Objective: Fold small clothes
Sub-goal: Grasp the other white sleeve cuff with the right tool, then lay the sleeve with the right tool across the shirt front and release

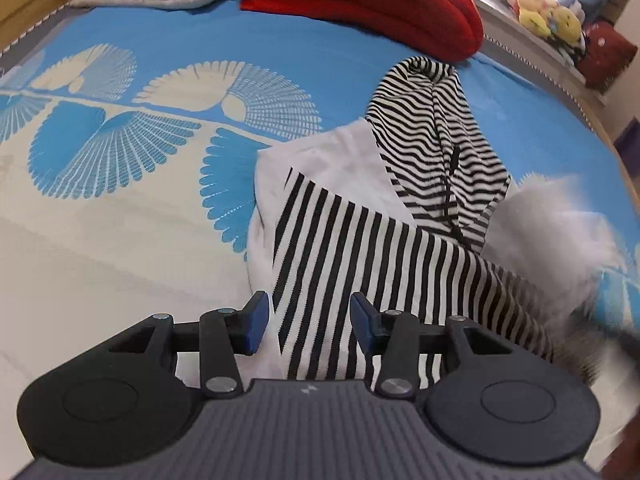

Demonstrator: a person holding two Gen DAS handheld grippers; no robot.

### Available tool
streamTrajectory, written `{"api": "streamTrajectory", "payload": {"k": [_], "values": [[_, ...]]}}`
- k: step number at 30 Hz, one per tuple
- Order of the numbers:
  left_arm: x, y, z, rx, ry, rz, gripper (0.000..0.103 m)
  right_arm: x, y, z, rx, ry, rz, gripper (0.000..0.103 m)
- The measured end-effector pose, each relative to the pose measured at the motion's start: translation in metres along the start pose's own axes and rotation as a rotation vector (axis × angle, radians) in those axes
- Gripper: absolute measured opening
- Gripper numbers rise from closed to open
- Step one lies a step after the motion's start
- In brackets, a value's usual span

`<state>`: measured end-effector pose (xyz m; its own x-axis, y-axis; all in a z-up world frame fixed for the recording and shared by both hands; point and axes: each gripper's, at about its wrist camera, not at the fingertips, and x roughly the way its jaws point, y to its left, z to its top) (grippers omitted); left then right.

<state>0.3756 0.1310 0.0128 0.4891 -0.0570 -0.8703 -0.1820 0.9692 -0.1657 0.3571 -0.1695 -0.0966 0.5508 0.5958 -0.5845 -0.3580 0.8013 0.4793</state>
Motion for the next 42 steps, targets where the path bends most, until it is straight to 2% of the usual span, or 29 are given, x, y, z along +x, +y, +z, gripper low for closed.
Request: {"api": "streamTrajectory", "payload": {"k": [3, 6, 8, 10, 12, 14, 15, 17, 19, 22, 29, 30, 31, 32, 35, 39, 42], "values": [[-0.002, 0.007, 0.004, -0.028, 0.0, -0.014, 0.049, 0.013, 0.011, -0.004, -0.008, 0.105, -0.045, 0.016], [-0.003, 0.011, 0.005, -0.052, 0.003, -0.028, 0.049, -0.002, 0.008, 0.016, 0.082, 0.112, -0.148, 0.021], [-0.001, 0.012, 0.005, -0.062, 0.009, -0.034, 0.049, -0.017, 0.006, 0.027, 0.158, 0.102, -0.217, 0.033], [0.004, 0.012, 0.005, -0.071, 0.014, -0.034, 0.048, -0.035, 0.001, 0.022, 0.199, 0.068, -0.25, 0.039], [0.01, 0.012, 0.002, -0.078, 0.025, -0.041, 0.046, -0.048, -0.012, 0.017, 0.241, 0.016, -0.296, 0.04], [0.02, 0.012, -0.001, -0.084, 0.047, -0.048, 0.037, -0.049, -0.03, 0.002, 0.306, 0.031, -0.374, 0.04], [0.026, 0.012, -0.003, -0.086, 0.06, -0.053, 0.037, -0.047, -0.042, -0.002, 0.381, 0.055, -0.419, 0.042], [0.036, 0.011, -0.008, -0.089, 0.068, -0.068, 0.037, -0.047, -0.062, -0.003, 0.499, 0.053, -0.384, 0.041], [0.049, 0.011, -0.011, -0.105, 0.104, -0.063, 0.036, -0.043, -0.069, -0.001, 0.474, 0.055, -0.386, 0.041], [0.062, 0.012, -0.014, -0.147, 0.117, -0.096, 0.036, -0.047, -0.078, 0.006, 0.41, 0.025, -0.449, 0.041], [0.084, 0.004, -0.017, -0.135, 0.165, -0.038, 0.036, -0.061, -0.106, 0.015, 0.471, -0.003, -0.461, 0.041], [0.084, 0.0, -0.018, -0.117, 0.161, -0.037, 0.034, -0.062, -0.108, 0.016, 0.475, -0.008, -0.463, 0.041], [0.082, -0.004, -0.018, -0.09, 0.158, -0.042, 0.016, -0.064, -0.111, 0.017, 0.48, -0.008, -0.466, 0.041], [0.08, -0.008, -0.018, -0.06, 0.152, -0.035, 0.004, -0.064, -0.113, 0.017, 0.487, -0.004, -0.473, 0.041], [0.06, -0.017, -0.014, 0.012, 0.074, -0.006, 0.003, -0.059, -0.119, 0.011, 0.539, 0.024, -0.485, 0.041], [0.009, -0.016, -0.003, -0.013, -0.041, -0.062, 0.003, -0.044, -0.125, -0.01, 0.683, 0.1, -0.44, 0.041], [-0.009, -0.01, -0.007, -0.023, -0.045, 0.005, 0.004, -0.037, -0.126, -0.024, 0.767, 0.124, -0.446, 0.041]]}}
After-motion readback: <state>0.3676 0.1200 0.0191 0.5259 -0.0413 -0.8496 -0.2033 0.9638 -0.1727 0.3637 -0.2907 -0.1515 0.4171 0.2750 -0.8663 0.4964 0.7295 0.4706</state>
